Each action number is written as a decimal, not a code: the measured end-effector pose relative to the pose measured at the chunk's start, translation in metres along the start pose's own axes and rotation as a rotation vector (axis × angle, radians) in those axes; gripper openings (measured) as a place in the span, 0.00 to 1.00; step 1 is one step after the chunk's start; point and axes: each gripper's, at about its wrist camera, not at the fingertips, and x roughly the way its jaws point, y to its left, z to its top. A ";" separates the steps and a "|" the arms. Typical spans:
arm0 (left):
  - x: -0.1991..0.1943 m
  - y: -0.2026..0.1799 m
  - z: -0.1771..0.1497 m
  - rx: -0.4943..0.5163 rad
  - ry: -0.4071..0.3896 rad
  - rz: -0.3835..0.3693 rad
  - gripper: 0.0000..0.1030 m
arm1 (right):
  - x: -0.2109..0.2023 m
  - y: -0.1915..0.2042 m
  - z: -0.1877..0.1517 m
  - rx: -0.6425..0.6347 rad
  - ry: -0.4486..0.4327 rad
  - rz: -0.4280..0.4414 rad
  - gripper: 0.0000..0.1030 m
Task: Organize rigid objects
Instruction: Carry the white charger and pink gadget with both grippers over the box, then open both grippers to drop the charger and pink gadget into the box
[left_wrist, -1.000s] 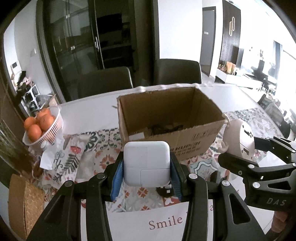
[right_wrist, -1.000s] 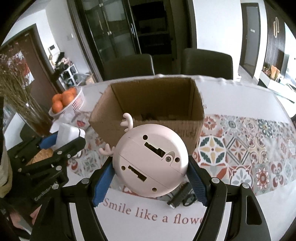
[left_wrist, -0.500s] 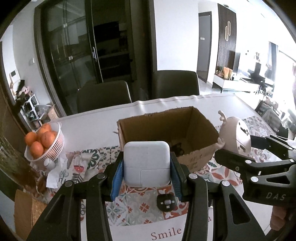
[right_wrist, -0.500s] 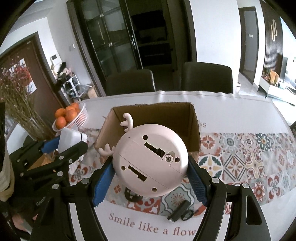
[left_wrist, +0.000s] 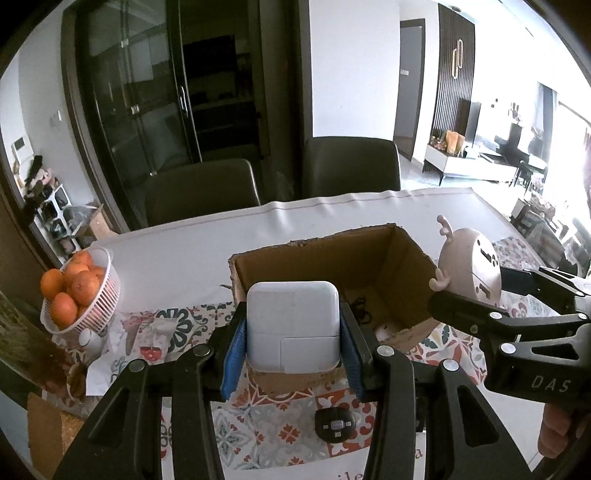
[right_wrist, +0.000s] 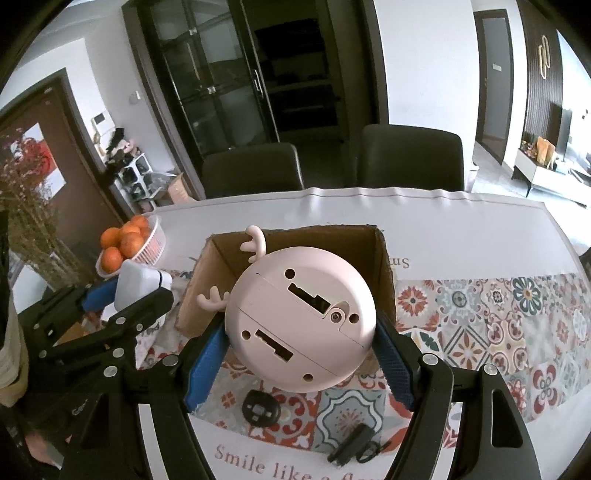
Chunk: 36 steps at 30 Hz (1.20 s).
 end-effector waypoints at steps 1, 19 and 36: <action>0.002 0.000 0.001 -0.002 0.003 -0.001 0.43 | 0.003 -0.001 0.002 0.001 0.007 0.001 0.74; 0.061 0.009 0.011 -0.037 0.115 0.011 0.43 | 0.061 -0.021 0.016 0.049 0.116 -0.011 0.74; 0.089 0.007 0.004 -0.037 0.163 0.067 0.46 | 0.093 -0.030 0.007 0.050 0.179 -0.045 0.74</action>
